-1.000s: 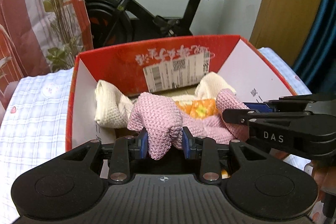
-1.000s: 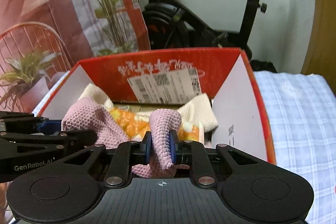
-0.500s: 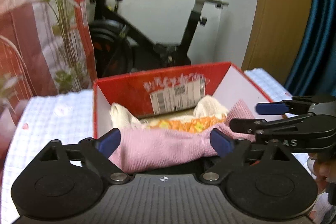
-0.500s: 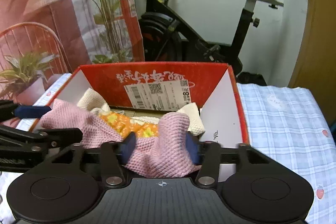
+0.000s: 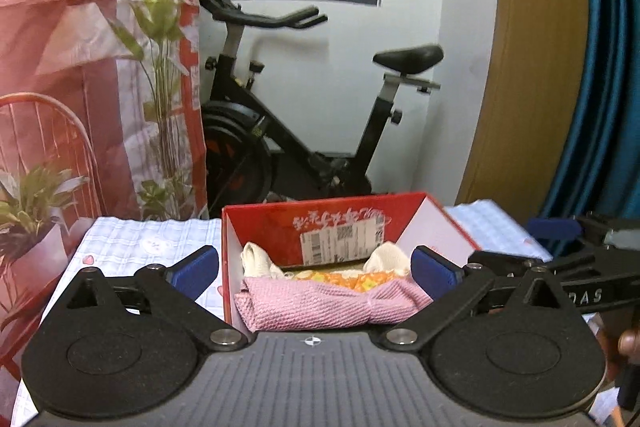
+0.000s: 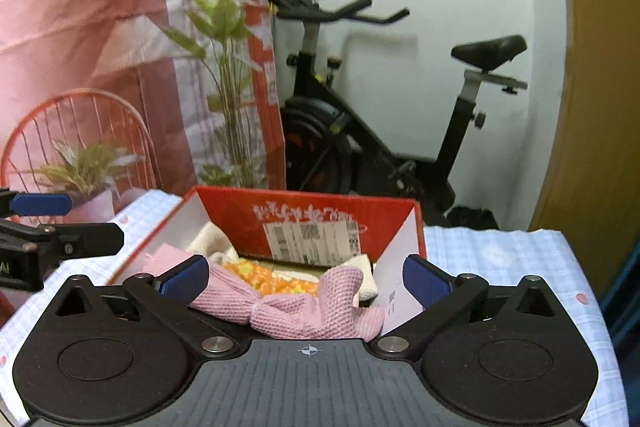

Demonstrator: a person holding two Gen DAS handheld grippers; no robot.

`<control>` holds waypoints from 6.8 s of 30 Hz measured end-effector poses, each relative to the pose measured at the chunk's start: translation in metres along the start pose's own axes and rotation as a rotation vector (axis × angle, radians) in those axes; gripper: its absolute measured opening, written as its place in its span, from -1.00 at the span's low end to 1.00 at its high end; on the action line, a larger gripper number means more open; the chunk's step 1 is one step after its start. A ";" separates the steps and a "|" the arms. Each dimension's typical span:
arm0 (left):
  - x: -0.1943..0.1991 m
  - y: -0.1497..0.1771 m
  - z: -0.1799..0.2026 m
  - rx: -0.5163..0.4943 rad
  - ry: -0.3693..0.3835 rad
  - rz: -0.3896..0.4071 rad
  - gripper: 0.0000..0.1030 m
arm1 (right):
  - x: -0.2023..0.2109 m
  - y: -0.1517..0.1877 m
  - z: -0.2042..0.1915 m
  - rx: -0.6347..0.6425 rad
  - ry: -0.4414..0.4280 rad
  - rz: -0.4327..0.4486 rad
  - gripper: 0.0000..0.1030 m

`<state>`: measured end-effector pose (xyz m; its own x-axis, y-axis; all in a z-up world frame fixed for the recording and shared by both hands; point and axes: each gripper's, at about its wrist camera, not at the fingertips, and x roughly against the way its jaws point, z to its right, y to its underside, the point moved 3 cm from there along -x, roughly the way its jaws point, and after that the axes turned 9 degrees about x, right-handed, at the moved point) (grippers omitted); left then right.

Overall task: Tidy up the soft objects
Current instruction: 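Move both open grippers down to the black cloth beside the box, then close both grippers on the black cloth, then lift the black cloth with both grippers and carry it over the red box, then lower the black cloth into the red box and open both grippers, then move both open grippers down to the green felt pouch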

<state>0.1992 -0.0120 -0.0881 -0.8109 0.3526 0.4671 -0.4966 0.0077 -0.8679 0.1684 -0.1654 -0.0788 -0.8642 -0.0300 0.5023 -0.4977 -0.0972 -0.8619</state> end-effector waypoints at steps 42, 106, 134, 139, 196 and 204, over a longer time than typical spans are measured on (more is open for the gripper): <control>0.001 0.164 -0.040 0.154 0.001 -0.223 0.72 | 0.052 0.180 -0.049 -0.032 -0.108 -0.053 0.54; 0.011 0.196 -0.032 0.137 0.118 -0.216 -0.75 | 0.033 0.210 -0.078 0.155 -0.131 -0.143 0.07; 0.060 0.137 -0.028 0.109 0.129 0.014 -0.81 | 0.055 0.153 -0.072 0.093 -0.215 0.016 -0.70; 0.060 0.105 -0.028 0.119 0.128 0.050 -0.80 | 0.061 0.112 -0.071 0.141 -0.213 0.106 -0.70; -0.020 0.047 -0.028 0.023 0.022 -0.057 0.73 | -0.018 0.030 0.003 0.158 -0.007 0.022 0.25; 0.001 0.082 -0.025 0.052 0.018 -0.091 0.75 | 0.033 0.076 0.001 0.129 -0.018 0.096 0.26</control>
<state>0.1652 0.0129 -0.1630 -0.7563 0.3691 0.5401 -0.5837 -0.0078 -0.8119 0.1020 -0.1752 -0.1276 -0.9053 -0.0631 0.4202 -0.3980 -0.2203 -0.8905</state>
